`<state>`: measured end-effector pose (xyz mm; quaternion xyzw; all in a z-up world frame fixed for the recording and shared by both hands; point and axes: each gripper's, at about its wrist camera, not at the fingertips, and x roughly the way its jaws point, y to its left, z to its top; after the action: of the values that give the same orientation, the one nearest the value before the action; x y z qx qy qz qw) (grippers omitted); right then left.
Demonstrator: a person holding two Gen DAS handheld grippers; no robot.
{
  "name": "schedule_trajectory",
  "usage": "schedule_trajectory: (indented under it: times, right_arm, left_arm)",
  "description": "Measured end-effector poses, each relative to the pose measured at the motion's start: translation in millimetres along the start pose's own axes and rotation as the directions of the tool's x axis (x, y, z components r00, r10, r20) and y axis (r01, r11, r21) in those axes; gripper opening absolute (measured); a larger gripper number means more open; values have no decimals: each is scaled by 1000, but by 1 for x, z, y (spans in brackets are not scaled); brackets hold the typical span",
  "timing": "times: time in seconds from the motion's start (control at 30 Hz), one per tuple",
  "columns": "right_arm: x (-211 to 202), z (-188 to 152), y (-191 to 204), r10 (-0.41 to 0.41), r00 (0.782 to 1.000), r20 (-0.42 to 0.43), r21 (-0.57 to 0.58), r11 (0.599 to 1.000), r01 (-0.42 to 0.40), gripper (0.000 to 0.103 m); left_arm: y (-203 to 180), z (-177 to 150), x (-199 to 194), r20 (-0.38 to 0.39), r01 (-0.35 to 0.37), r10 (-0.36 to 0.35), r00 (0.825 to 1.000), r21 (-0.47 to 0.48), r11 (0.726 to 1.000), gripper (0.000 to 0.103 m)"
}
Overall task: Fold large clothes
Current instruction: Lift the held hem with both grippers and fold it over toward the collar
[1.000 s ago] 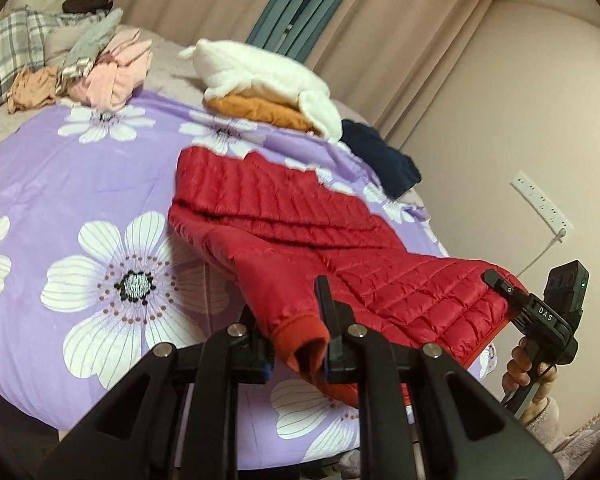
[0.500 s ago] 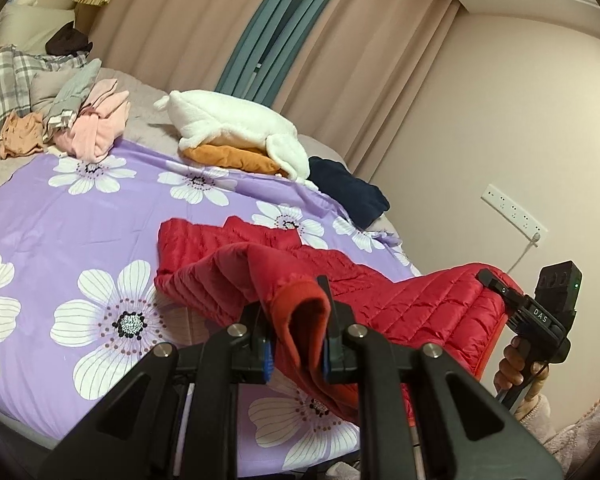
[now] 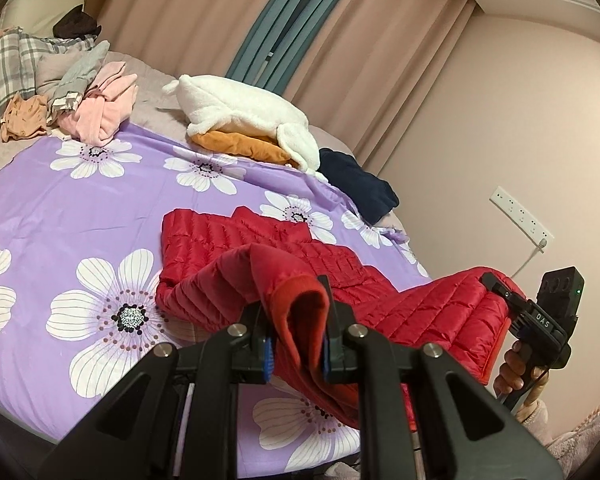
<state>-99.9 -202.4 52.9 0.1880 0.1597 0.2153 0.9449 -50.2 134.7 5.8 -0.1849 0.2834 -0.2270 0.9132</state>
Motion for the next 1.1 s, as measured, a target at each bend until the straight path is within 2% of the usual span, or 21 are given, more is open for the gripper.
schedule_trajectory:
  times: [0.7, 1.1]
  right_arm:
    - [34, 12, -7, -6, 1000, -24, 47, 999, 8, 18]
    - [64, 20, -19, -66, 994, -89, 74, 995, 72, 18]
  left_arm:
    - [17, 27, 32, 2, -24, 24, 1000, -39, 999, 17]
    - [28, 40, 63, -23, -53, 52, 998, -53, 997, 17]
